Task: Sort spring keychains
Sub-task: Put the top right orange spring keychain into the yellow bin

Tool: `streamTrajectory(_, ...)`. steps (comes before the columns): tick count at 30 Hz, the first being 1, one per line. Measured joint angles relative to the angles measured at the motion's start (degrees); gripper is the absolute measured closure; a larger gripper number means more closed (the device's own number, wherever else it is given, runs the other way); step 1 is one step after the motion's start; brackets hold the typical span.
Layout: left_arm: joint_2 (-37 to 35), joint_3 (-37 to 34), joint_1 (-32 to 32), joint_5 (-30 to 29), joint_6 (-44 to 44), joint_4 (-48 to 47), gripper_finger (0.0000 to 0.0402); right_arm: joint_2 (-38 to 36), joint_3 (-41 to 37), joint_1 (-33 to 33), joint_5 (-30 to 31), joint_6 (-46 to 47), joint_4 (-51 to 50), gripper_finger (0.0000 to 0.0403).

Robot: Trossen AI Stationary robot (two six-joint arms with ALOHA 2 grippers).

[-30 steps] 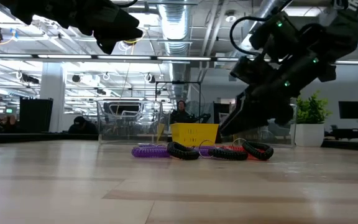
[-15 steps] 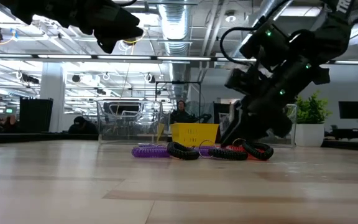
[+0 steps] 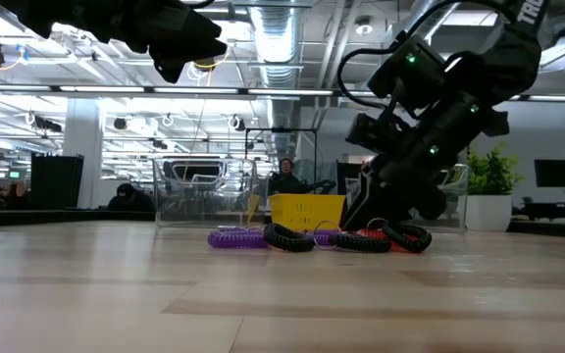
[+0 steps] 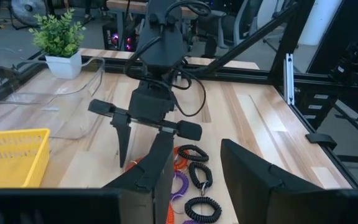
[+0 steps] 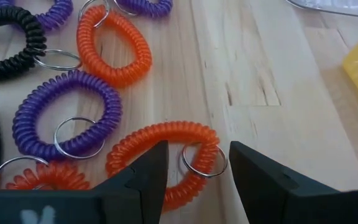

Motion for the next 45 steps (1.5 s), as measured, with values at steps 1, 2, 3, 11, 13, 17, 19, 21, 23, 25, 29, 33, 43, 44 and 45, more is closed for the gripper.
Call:
streamTrajectory(1, 0.0, 0.0, 0.0, 0.0, 0.0, 0.0, 0.0271, -0.02, 0.0, -0.06, -0.31, 0.0, -0.15, 0.0243)
streamTrajectory(2, 0.0, 0.0, 0.0, 0.0, 0.01, 0.0, 0.0271, -0.02, 0.02, -0.17, -0.73, 0.0, -0.27, 0.0247)
streamTrajectory(3, 0.0, 0.0, 0.0, 0.0, 0.01, 0.0, 0.0271, -0.02, 0.02, -0.26, -1.07, 0.0, -0.37, 0.0251)
streamTrajectory(11, 0.0, 0.0, 0.0, 0.0, 0.01, 0.0, 0.0271, 0.04, -0.02, -0.55, -1.67, -0.11, -1.18, 0.0299)
streamTrajectory(13, 0.0, 0.0, 0.0, 0.0, -0.01, 0.0, 0.0271, 0.04, -0.04, -0.55, -1.7, -0.13, -1.22, 0.031)
streamTrajectory(17, 0.0, 0.0, 0.0, 0.0, 0.01, 0.0, 0.0271, 0.09, -0.07, -0.55, -1.88, -0.39, -1.24, 0.0326)
streamTrajectory(19, 0.0, 0.0, 0.0, 0.0, 0.0, 0.0, 0.0271, 0.09, -0.09, -0.55, -1.86, -0.66, -1.24, 0.0331)
streamTrajectory(21, 0.0, 0.0, -0.01, 0.01, 0.01, 0.0, 0.0271, 0.09, -0.09, -0.55, -1.86, -0.69, -1.29, 0.0334)
streamTrajectory(23, 0.0, 0.0, 0.0, 0.0, 0.01, 0.0, 0.0271, 0.09, -0.06, -0.55, -1.86, -1.28, -1.32, 0.0337)
streamTrajectory(25, 0.0, 0.0, 0.0, 0.0, 0.01, 0.0, 0.0271, 0.11, 0.29, -0.5, -1.81, -1.79, -1.7, 0.0337)
streamTrajectory(29, 0.0, 0.0, 0.0, 0.0, -0.01, 0.0, 0.0271, 0.15, 1.44, -0.5, -1.76, -1.78, -2.51, 0.0338)
streamTrajectory(33, 0.0, 0.0, 0.0, 0.0, -0.01, 0.0, 0.0271, 0.24, 3.35, -0.5, -1.36, -1.79, -5.72, 0.0338)
streamTrajectory(43, 0.0, 0.0, 0.0, 0.0, 0.01, 0.0, 0.0271, 0.39, 9.15, -0.61, -0.27, -1.75, -12.39, 0.0338)
streamTrajectory(44, 0.0, 0.0, 0.0, 0.0, 0.01, 0.0, 0.0271, 0.39, 9.67, -0.57, 0.12, -1.75, -13.13, 0.0338)
streamTrajectory(45, 0.0, 0.0, 0.0, 0.0, 0.01, 0.0, 0.0271, 0.39, 10.17, -0.53, 0.91, -1.73, -13.75, 0.0338)
